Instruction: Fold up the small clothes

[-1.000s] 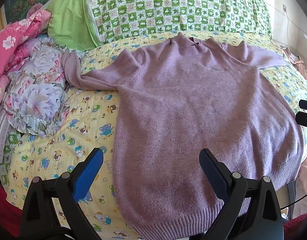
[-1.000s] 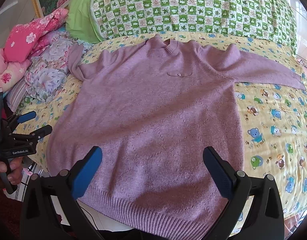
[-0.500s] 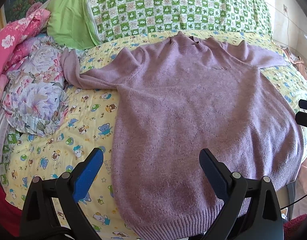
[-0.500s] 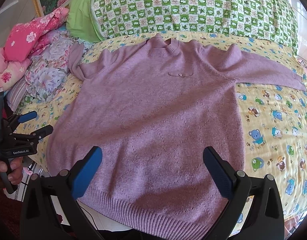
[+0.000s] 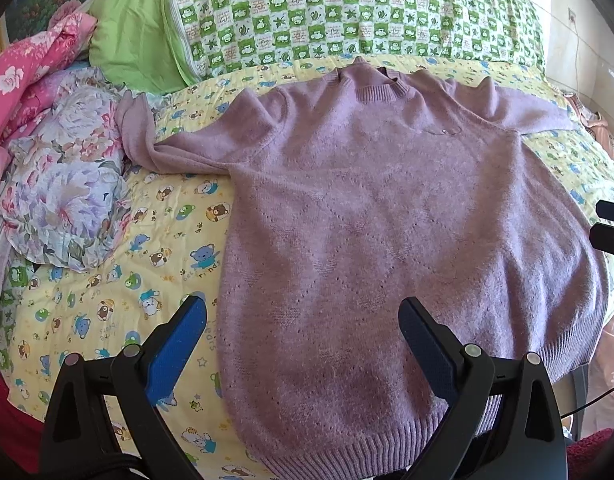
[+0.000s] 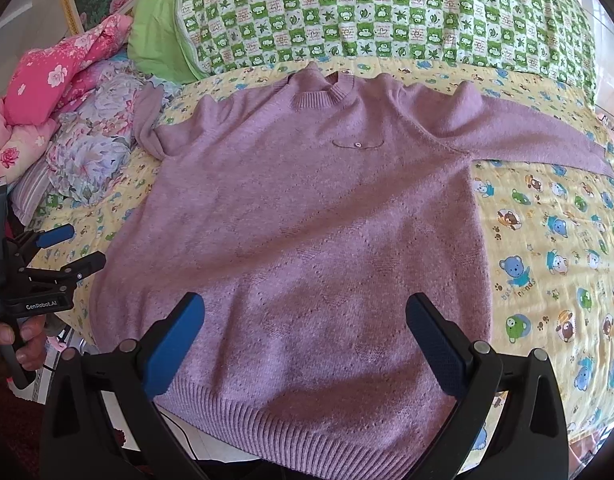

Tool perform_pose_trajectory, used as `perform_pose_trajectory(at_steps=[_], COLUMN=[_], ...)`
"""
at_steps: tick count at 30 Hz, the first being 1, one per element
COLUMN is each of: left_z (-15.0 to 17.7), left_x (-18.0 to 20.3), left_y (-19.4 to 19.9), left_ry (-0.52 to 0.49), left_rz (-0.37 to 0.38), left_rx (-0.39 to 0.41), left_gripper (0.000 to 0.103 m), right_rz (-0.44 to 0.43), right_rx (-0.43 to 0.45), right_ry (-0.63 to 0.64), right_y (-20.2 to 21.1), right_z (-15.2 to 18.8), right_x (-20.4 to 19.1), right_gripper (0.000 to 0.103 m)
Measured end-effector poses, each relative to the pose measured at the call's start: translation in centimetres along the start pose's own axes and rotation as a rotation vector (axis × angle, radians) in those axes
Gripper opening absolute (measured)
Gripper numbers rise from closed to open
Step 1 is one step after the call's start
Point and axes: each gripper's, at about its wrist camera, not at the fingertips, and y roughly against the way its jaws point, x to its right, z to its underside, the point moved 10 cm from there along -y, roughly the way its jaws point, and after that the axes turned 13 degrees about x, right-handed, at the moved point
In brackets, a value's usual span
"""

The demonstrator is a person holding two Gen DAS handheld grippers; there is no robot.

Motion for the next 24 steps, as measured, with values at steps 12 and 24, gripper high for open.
perform_pose_trajectory(at_steps=[12, 24], left_z=[-1.4, -8.2], left_x=[-2.4, -5.0], left_y=[-2.8, -8.7], left_ry=[0.073, 0.110], left_rz=[-0.035, -0.074], left_rx=[-0.031, 0.000], left_gripper=[0.097, 0.097], right_rz=[0.030, 0.254], right_rx=[-0.004, 0.059], right_ry=[-0.056, -0.219], right_y=[-1.3, -3.3], right_z=[-1.6, -8.0], right_x=[3.2, 18.9], right_gripper=[0.101, 0.101])
